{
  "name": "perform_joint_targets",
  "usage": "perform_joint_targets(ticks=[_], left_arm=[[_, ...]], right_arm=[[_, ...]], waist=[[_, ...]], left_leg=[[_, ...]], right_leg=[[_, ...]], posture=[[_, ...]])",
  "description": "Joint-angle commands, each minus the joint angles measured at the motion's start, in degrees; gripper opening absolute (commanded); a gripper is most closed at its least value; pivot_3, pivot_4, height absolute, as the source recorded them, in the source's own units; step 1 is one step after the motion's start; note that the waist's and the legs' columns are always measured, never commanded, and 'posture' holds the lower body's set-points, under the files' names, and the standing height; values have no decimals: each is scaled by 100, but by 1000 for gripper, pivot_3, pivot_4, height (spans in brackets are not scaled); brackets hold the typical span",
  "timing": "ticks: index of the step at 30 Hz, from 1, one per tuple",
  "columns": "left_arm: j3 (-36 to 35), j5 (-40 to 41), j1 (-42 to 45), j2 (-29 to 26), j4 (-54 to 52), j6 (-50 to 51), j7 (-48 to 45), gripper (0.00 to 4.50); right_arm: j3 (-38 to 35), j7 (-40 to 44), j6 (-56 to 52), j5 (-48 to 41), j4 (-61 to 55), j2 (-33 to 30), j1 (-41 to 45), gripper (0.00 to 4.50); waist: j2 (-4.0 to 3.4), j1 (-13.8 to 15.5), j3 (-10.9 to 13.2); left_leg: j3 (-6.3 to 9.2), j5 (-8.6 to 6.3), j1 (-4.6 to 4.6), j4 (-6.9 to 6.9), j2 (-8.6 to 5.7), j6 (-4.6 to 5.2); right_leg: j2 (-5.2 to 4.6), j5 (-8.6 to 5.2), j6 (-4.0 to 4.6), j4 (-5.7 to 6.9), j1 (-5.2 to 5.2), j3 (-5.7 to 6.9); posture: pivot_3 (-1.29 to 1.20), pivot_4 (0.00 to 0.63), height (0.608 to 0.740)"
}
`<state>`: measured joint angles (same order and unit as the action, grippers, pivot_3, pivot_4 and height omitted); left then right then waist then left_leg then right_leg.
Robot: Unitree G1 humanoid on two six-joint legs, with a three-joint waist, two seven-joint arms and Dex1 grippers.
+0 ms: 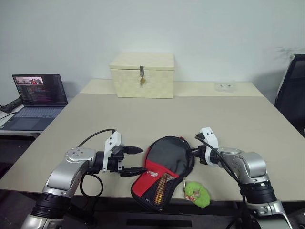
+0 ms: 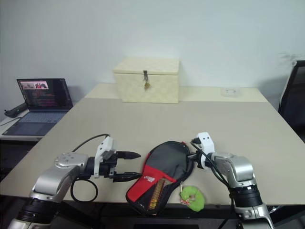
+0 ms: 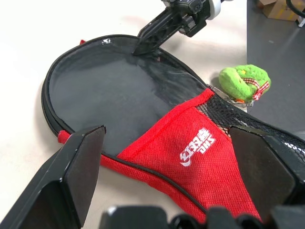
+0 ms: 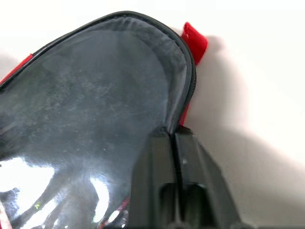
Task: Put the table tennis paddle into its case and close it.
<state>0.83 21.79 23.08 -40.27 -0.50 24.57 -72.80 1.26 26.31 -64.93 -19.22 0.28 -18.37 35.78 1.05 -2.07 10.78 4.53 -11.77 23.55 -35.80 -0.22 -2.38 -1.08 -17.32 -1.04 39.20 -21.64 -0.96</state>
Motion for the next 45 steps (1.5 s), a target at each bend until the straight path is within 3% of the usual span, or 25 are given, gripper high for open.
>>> perform_joint_targets(ticks=[1, 10, 22, 26, 32, 45], left_arm=[[-48, 107, 55, -36, -241, -35, 69, 4500], [59, 63, 26, 49, -309, -81, 213, 4500], [264, -58, 236, 230, -41, -258, 309, 4500], [436, -237, 591, 403, 462, -579, 291, 4500], [742, -672, 1534, 898, 1967, -1391, 126, 4500], [1056, -1377, 2422, 1566, 4171, -2852, -348, 4500]], right_arm=[[223, 219, 538, 191, 556, -141, 554, 23], [863, 887, 1919, 733, 2505, 53, 1915, 23], [1007, 1222, 3093, 1340, 4290, 508, 2701, 23], [877, 1227, 3139, 1323, 4265, 612, 2733, 981], [711, 1150, 2714, 1200, 2889, 463, 2489, 3028], [377, 1558, -172, -100, -3037, -1404, -451, 3028]], waist=[[0, -29, 0], [-1, -55, 2], [-2, -106, 2], [-2, -121, 2], [-3, -117, 3], [-2, 28, 3]], left_leg=[[-3, 2, -4, 0, 1, 2], [-11, 4, 3, 3, -4, 7], [-12, 5, 28, -3, -4, 6], [-12, 6, 26, -7, -2, 5], [-12, 6, 35, -10, -10, 5], [-1, 6, 50, -19, -18, 6]], right_leg=[[0, 1, 1, 1, 1, -2], [0, 2, 3, 35, -25, -9], [0, 1, 7, 67, -62, -13], [1, 0, 9, 75, -62, -12], [4, -1, 9, 75, -67, -9], [2, -5, 4, 68, -65, 1]], posture=[[0, 150, 740], [0, 150, 740], [0, 150, 740], [0, 150, 740], [0, 150, 740], [0, 150, 740]])
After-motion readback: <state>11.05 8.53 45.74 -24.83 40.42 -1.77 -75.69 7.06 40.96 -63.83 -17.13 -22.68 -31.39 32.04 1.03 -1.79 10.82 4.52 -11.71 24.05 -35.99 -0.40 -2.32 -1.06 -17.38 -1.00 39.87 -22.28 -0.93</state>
